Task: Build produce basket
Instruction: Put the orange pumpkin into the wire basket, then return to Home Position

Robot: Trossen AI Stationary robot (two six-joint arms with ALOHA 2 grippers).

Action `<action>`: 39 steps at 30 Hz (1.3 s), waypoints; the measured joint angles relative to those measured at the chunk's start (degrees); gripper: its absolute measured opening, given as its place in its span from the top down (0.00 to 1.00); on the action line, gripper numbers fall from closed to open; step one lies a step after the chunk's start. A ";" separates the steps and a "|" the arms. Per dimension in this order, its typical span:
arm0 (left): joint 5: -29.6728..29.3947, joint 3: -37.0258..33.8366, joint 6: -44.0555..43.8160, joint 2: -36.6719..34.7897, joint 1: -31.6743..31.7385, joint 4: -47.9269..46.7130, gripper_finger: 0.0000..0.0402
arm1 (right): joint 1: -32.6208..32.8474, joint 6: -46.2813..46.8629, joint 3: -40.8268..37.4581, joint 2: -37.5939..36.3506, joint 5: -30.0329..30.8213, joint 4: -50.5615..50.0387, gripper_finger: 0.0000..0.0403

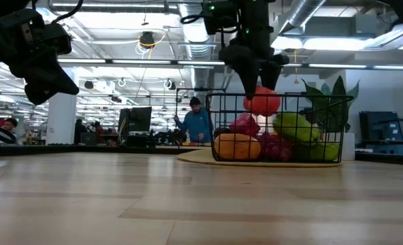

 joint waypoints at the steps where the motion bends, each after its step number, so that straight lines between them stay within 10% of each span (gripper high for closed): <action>1: 0.00 0.00 0.01 -0.02 0.01 0.00 1.00 | 0.29 0.04 -0.15 0.35 -0.02 -0.08 0.33; 14: -0.05 0.00 0.01 0.00 0.00 -0.63 1.00 | 3.22 -1.70 -0.33 6.60 -2.43 0.74 0.31; 22: -0.26 0.00 0.01 0.01 0.00 -1.31 1.00 | 2.73 -3.41 -0.33 6.25 -3.39 -0.43 0.04; 39: -0.24 0.00 -0.01 0.01 0.01 -1.27 1.00 | 1.94 -4.39 10.29 6.14 -3.17 -8.77 0.04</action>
